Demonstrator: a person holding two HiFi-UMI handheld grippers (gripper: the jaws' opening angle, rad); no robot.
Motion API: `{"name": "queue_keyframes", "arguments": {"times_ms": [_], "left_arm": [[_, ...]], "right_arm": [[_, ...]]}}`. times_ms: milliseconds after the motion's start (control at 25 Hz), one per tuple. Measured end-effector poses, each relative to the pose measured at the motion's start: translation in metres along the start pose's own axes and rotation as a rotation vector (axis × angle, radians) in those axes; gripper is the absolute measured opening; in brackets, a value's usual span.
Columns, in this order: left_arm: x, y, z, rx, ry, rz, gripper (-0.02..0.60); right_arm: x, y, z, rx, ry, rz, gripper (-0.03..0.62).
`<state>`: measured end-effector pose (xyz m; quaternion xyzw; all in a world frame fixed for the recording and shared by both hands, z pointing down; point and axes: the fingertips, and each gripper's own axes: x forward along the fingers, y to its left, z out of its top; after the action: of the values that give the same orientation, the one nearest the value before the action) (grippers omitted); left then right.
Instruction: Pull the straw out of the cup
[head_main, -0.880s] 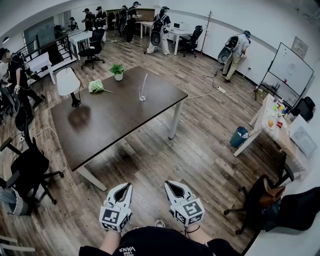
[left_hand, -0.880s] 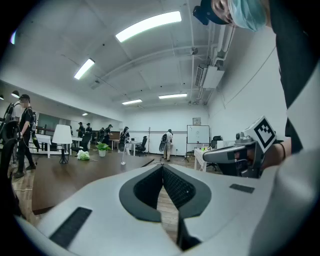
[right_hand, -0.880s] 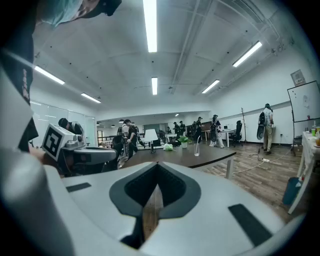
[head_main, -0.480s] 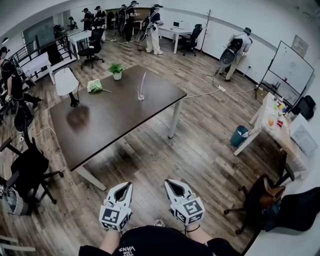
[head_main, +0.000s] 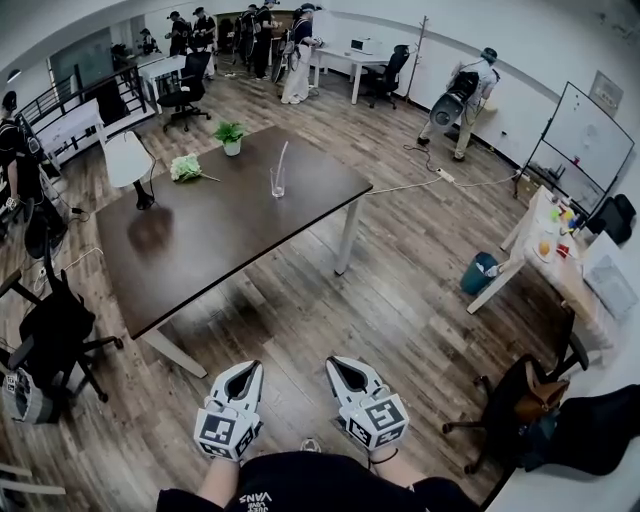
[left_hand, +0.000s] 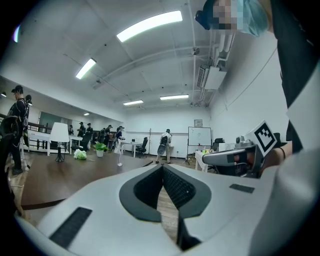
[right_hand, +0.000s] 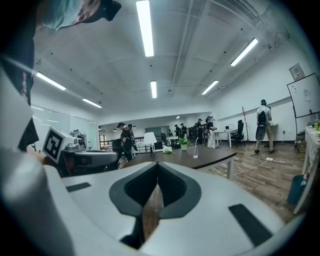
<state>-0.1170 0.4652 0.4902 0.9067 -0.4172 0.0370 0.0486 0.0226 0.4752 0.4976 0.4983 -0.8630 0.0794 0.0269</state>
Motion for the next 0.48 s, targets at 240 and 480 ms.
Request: {"name": "queue_keyframes", "arguments": {"times_ms": [240,480], "left_arm": [[0.021,-0.001,-0.001,-0.004,-0.006,0.027,0.011],[0.048,0.011,0.002,-0.002,-0.002,0.008,0.011]], "right_arm": [[0.005,-0.024,-0.007,-0.002,0.022,0.016,0.017],[0.028,-0.041,-0.004,0.004,0.029,0.01,0.017]]}}
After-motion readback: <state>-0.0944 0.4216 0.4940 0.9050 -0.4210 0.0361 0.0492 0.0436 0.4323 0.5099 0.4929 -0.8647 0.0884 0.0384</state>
